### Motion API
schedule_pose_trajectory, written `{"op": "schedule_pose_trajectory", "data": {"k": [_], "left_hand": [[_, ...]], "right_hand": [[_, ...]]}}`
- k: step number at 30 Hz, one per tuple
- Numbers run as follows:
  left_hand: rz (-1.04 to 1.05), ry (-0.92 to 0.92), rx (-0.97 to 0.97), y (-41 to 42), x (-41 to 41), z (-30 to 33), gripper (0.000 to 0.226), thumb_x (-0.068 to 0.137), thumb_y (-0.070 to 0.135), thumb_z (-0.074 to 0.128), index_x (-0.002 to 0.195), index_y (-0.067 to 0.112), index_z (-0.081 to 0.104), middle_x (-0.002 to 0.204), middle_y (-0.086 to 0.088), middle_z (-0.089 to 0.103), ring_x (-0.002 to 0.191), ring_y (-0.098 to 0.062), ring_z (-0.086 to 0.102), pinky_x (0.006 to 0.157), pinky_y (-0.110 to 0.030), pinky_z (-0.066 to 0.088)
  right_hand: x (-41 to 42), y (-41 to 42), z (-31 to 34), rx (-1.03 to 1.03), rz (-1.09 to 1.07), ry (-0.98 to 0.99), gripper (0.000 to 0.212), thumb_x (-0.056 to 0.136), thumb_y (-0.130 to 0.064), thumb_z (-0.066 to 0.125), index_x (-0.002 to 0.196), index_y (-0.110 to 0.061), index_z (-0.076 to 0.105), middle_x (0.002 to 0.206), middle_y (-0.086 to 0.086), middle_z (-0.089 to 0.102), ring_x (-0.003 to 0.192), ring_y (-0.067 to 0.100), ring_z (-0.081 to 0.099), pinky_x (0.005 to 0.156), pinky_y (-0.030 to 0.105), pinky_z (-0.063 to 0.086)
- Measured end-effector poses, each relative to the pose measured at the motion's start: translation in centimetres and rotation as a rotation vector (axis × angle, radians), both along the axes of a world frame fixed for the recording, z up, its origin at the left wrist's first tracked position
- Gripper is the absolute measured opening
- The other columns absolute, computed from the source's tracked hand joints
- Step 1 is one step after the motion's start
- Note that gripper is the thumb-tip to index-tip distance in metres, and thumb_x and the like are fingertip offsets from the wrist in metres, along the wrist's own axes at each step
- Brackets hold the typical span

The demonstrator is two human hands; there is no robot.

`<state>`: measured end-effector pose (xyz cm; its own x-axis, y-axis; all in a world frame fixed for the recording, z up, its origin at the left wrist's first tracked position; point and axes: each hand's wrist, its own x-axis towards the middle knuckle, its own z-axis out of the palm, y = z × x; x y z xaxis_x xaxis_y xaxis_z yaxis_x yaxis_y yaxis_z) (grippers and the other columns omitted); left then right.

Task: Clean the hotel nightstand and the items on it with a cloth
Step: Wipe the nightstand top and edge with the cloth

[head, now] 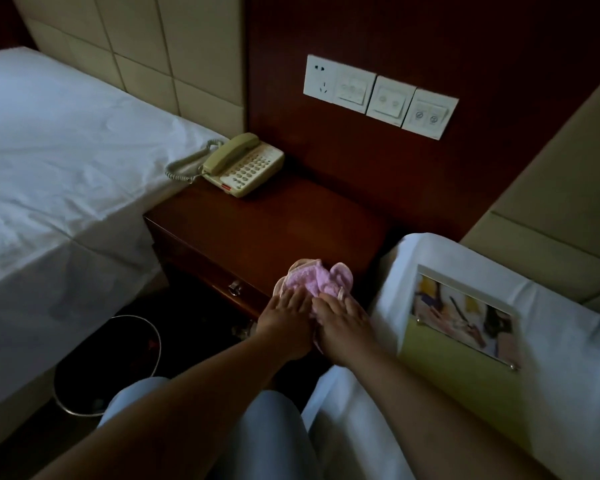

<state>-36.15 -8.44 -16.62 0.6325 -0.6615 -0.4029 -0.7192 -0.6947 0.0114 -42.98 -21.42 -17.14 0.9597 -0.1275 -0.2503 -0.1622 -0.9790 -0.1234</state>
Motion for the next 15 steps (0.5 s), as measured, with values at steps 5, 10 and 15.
{"op": "schedule_pose_trajectory", "data": {"k": [5,10,15], "left_hand": [[-0.020,0.007,-0.033,-4.1,4.4,0.0,0.071,0.106,0.047,0.025,0.160,0.018,-0.011,0.167,-0.010,-0.017,0.154,-0.029,-0.017,0.125,-0.051,0.001],[-0.023,0.041,-0.088,-9.5,10.1,-0.5,0.071,0.106,0.047,0.024,0.160,0.018,-0.012,0.167,-0.008,-0.019,0.154,-0.028,-0.018,0.125,-0.050,0.000],[-0.032,0.057,-0.145,-13.8,14.1,-1.0,0.065,0.107,0.040,0.021,0.161,0.018,-0.009,0.168,-0.006,-0.016,0.154,-0.028,-0.018,0.126,-0.051,0.000]], "right_hand": [[4.1,-4.1,-1.6,-0.020,-0.061,-0.019,0.090,0.077,-0.057,0.007,0.157,-0.025,0.031,0.165,-0.001,0.027,0.154,0.032,0.018,0.123,0.049,0.014],[9.0,-8.7,-0.7,0.001,-0.157,-0.064,0.096,0.073,-0.055,-0.002,0.157,-0.022,0.029,0.165,0.002,0.026,0.154,0.025,0.018,0.124,0.046,0.009],[13.2,-12.6,-1.4,-0.064,-0.205,-0.065,0.083,0.085,-0.057,0.005,0.158,-0.024,0.025,0.165,0.001,0.023,0.153,0.036,0.016,0.123,0.050,0.012]]}}
